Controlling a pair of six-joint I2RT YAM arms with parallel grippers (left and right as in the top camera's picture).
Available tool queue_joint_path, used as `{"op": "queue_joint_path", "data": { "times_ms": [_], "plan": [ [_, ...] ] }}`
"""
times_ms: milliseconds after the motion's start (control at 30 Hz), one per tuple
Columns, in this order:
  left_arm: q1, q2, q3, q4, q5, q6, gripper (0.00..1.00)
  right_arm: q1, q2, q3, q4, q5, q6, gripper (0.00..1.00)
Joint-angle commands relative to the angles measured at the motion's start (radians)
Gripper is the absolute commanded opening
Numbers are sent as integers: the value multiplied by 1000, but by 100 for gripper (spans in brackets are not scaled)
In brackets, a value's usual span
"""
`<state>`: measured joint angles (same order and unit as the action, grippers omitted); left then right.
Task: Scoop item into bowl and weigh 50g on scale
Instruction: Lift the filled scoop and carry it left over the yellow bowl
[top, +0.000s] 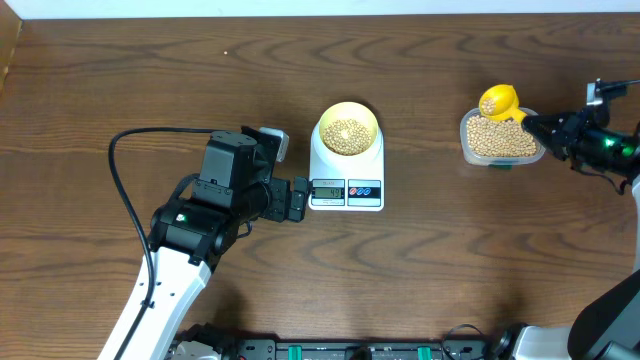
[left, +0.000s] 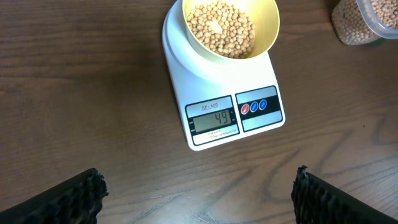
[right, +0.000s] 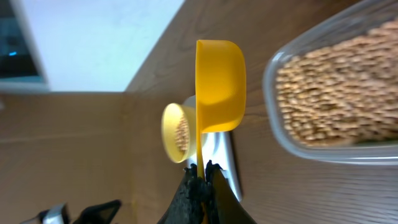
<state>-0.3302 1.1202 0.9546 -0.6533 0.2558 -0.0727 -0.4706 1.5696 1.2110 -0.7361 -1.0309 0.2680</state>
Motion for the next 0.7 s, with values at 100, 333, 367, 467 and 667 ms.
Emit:
{"op": "queue_joint_path", "data": {
  "times_ms": [100,333,367,467,667],
  "plan": [
    [0,-4,-3,0,-6,16,98,71,-11,-5,46,-113,8,1],
    [0,-4,-3,0,-6,16,98,227,-11,-5,171,-111,8,1],
    [0,-4,-3,0,-6,16,98,251,-11,-5,192,-103,10,1],
    [0,-4,-3,0,-6,16,98,311,-11,-5,238,-60,45,1],
    [0,-4,-3,0,-6,16,98,388,-11,-5,302,-10,102,1]
  ]
}}
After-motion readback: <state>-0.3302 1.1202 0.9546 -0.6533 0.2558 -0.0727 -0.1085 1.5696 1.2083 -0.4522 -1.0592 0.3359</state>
